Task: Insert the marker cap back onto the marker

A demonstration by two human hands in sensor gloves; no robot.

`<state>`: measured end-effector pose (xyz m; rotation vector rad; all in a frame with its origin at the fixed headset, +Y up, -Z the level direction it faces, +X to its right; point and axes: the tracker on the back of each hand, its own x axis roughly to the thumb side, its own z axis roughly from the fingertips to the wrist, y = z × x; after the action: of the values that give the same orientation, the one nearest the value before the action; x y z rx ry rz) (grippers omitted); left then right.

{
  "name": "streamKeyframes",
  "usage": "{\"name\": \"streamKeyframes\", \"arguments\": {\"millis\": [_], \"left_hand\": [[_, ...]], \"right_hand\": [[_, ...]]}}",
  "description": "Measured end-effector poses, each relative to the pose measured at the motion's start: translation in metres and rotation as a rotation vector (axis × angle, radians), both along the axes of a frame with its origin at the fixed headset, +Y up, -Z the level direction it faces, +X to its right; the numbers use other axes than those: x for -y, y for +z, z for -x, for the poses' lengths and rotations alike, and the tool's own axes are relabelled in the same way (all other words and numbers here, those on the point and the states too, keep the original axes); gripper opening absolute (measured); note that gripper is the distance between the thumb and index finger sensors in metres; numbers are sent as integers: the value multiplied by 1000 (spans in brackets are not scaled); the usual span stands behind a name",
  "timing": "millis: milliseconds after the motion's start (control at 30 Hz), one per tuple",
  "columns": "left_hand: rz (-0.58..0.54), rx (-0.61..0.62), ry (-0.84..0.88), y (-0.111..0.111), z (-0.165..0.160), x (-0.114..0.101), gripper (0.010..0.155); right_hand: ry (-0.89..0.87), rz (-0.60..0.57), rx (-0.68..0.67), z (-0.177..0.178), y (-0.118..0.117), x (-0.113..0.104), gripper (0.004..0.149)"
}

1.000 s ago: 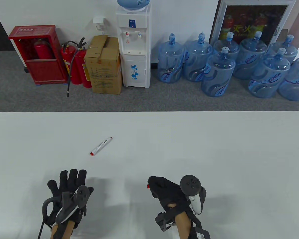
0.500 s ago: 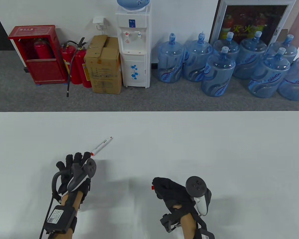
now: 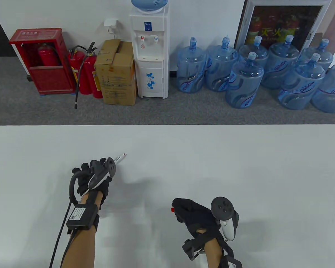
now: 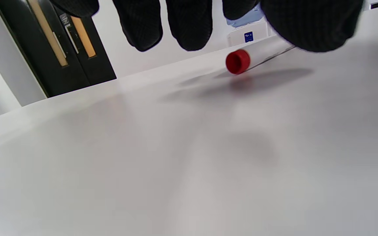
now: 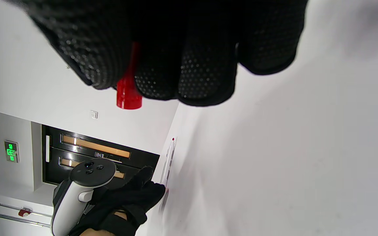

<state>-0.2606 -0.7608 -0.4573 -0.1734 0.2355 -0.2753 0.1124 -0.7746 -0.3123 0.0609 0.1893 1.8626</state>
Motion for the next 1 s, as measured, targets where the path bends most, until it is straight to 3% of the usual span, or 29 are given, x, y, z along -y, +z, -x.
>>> {"name": "streamKeyframes", "arguments": {"millis": [433, 1000], "left_hand": [[39, -55, -25, -27, -17, 4, 75], [2, -58, -87, -45, -19, 0, 56]], "right_hand": [[-1, -4, -12, 0, -2, 1, 43], [-12, 21, -39, 5, -6, 1, 43]]}}
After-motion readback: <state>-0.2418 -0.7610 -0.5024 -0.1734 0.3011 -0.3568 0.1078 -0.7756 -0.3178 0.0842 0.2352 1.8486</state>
